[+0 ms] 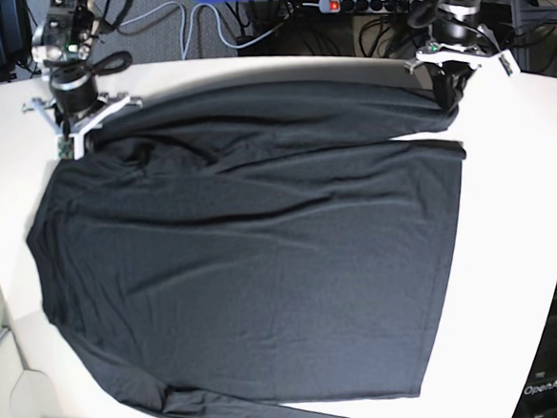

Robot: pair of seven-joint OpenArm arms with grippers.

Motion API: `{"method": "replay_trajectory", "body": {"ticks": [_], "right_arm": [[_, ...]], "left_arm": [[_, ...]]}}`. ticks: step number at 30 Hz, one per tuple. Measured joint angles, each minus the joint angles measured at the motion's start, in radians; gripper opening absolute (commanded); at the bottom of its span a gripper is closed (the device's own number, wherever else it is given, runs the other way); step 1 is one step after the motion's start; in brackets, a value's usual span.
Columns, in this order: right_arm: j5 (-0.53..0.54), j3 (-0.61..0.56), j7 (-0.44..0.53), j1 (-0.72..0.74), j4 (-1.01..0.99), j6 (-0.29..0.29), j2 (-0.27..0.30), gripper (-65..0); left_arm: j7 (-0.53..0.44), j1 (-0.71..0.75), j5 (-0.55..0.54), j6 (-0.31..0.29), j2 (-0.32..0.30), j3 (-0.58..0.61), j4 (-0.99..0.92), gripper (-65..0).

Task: Fold the T-shirt properly
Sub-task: 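Lift the shirt's shoulder edge with both grippers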

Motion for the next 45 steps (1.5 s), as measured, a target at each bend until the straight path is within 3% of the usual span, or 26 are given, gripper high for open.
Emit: {"method": "replay_trajectory", "body": {"ticks": [17,21,25,29,39,45], "right_arm": [[-0.003,-0.007,-0.007,0.04,0.043,0.0,0.011,-64.9],[0.0,-0.008,-0.003,0.064,0.043,0.001,0.011,-64.9],[0.0,-0.008,-0.089,0.111,0.043,0.003,0.011,-64.9],[0.0,-0.009,-0.117,0.162,0.043,0.003,0.016,-64.9],[0.0,-0.008,-0.216,0.283,0.042,0.003,0.025,-64.9],[0.0,-0.064,-0.248,0.33,0.023,0.003,0.033,-64.9]], "left_arm": [[0.006,-0.072,0.0,0.0,0.0,0.0,-0.003,-63.1],[0.105,-0.118,-0.001,-0.009,0.01,-0.039,0.0,-63.1],[0.19,-0.167,0.0,0.001,0.043,-0.125,0.003,-63.1],[0.307,-0.228,0.0,-0.007,0.059,-0.181,0.01,-63.1],[0.472,-0.372,0.003,0.0,0.061,-0.192,0.052,-63.1],[0.509,-0.396,0.004,0.001,0.087,-0.234,0.052,-63.2]]}}
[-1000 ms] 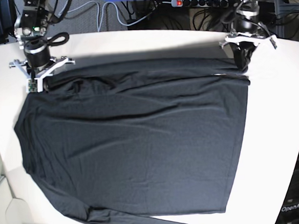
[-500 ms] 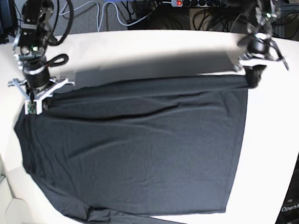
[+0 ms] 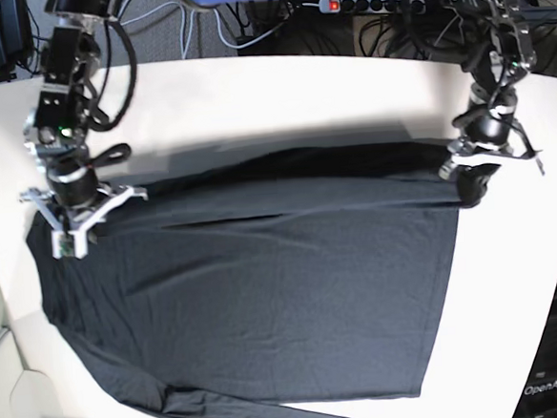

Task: Fold the T-shirt properly
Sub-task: 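Lift the shirt's shoulder edge with both grippers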

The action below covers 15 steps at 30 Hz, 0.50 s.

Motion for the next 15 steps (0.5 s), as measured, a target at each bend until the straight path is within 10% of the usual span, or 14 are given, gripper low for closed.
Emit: {"method": "replay_trajectory", "body": {"ticks": [15], "right_arm": [[-0.003,-0.043,0.002,0.072,-0.127,0.0,0.023,-64.9]], "left_arm": [[0.081,-0.065,0.006,-0.005,0.008,-0.053,-0.02,-63.2]]}}
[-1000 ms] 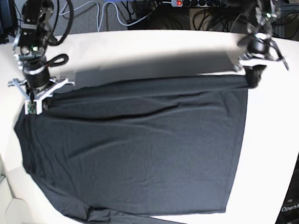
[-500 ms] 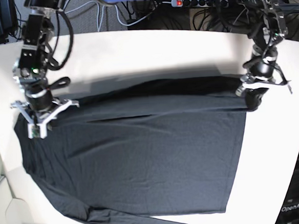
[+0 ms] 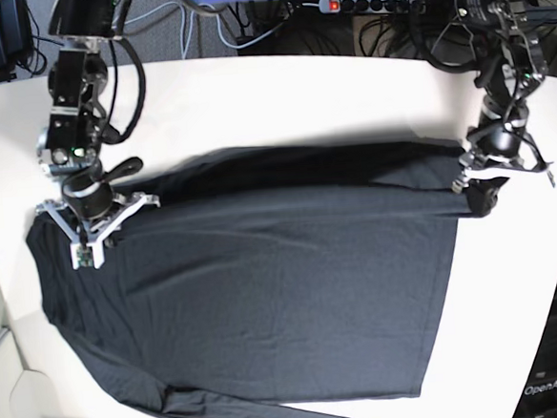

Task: Fold the T-shirt properly
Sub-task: 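Lift the shirt's shoulder edge with both grippers, then drag the shirt toward the robot with both grippers, straightening it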

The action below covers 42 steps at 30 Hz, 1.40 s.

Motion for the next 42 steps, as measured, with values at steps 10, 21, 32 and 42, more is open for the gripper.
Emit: {"method": "replay_trajectory", "body": {"ticks": [10,21,32,42], "right_arm": [[0.0,-0.002,-0.001,0.002,0.0,0.0,0.003,-64.9],[0.001,-0.002,-0.001,-0.002,0.0,0.0,0.003,-48.9],[0.003,0.005,-0.001,-0.025,0.002,0.0,0.005,-23.1],[0.001,0.01,0.002,-0.041,0.004,0.0,0.032,-23.6]], "left_arm": [[0.004,0.003,0.002,0.0,0.0,0.0,-0.024,-62.8],[0.003,0.013,0.009,-0.004,0.0,0.0,-0.069,-39.7],[-0.008,0.033,0.005,-0.004,0.0,0.0,-0.068,-32.3],[-0.008,0.033,0.006,-0.004,0.0,0.0,-0.069,-32.3]]}}
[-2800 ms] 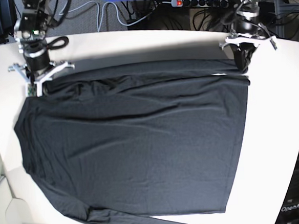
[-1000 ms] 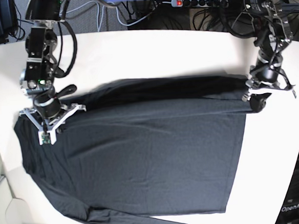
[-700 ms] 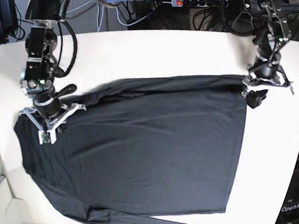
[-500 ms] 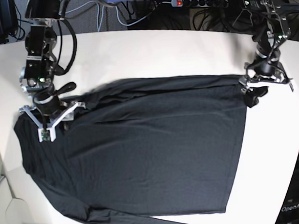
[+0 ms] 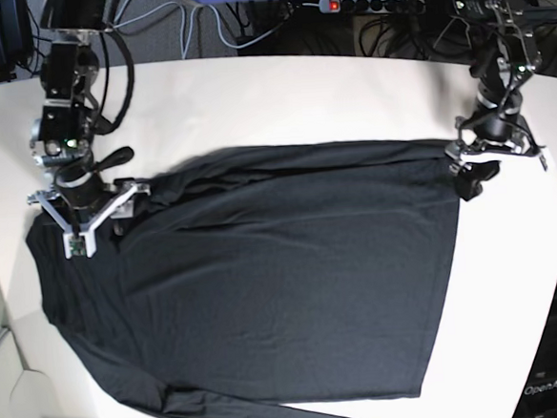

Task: Fold the T-shirt properly
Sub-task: 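Drag the shirt toward the robot with both grippers, straightening it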

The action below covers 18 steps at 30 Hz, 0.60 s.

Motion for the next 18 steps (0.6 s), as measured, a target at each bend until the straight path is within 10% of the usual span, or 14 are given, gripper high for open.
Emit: {"method": "replay_trajectory", "body": {"ticks": [4,10,18], "right_arm": [[0.002,-0.004,0.008,0.002,-0.011,0.0,0.024,-29.7],[0.0,-0.003,0.016,0.043,-0.101,0.0,0.055,-64.0],[0.002,-0.004,0.024,0.087,-0.189,0.0,0.076,-64.7]], "left_arm": [[0.0,-0.003,0.0,0.0,0.0,0.0,-0.002,-32.4],[0.003,-0.05,0.003,-0.003,0.002,0.008,-0.123,-36.0],[0.009,-0.086,0.011,0.0,-0.008,0.012,-0.171,-63.2]]}}
